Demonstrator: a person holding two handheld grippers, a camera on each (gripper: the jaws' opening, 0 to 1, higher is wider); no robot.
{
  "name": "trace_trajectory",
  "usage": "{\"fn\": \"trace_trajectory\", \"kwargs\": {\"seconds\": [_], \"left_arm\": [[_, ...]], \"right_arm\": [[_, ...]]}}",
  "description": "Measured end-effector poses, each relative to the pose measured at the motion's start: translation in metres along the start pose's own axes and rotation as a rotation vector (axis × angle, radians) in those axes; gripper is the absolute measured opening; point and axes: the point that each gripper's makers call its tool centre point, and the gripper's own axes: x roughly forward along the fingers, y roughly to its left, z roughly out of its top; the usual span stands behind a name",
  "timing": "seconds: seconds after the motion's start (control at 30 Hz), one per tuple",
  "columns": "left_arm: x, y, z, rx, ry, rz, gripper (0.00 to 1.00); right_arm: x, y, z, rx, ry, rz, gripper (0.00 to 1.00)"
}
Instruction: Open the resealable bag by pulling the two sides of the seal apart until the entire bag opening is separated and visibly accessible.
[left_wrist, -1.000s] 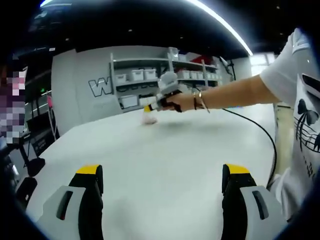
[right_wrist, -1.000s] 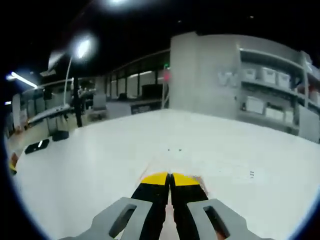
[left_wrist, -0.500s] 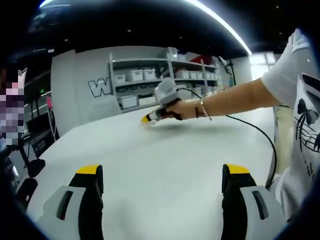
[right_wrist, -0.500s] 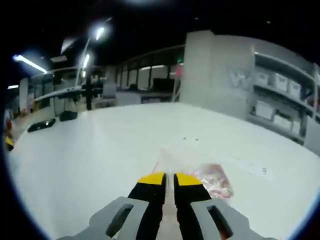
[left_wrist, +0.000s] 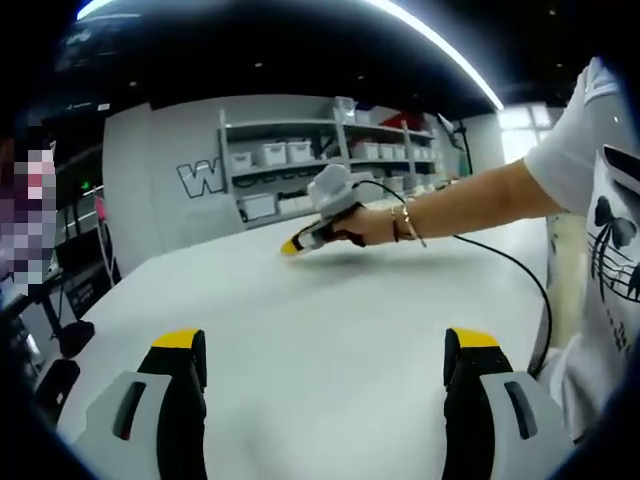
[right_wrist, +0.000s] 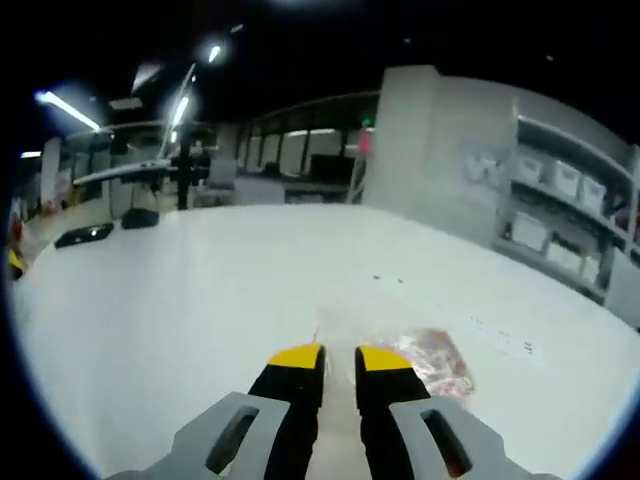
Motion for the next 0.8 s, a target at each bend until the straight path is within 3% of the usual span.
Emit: {"fn": "trace_trajectory", "kwargs": {"seconds": [0.23,0.33,0.63,0.8], "left_arm": [[-0.0025,-0.0010,0.0002,0.000,-0.003,0.002,0.98],[-0.0035,-0.0009,0.0004,0.003,-0.004,0.005,0.98],[-0.0054,-0.0028,0.0004,0.004,-0.005,0.005,0.98],[-0.0059,-0.0023,0.0007,0.003,-0.007,0.007,0.98]], "right_arm": [[-0.0018,0.0015,0.0001,-0.019,-0.004,-0.008,0.15],[-0.0031,0.0028,-0.0013,-0.064,0.003,-0.022,0.15],[-0.0075,0.0072,0.0036,-0.071,-0.013,-0.021,0.17],[-0.0072,0.0096,0.0036,-0.067,-0.014,-0.023,0.25]]}}
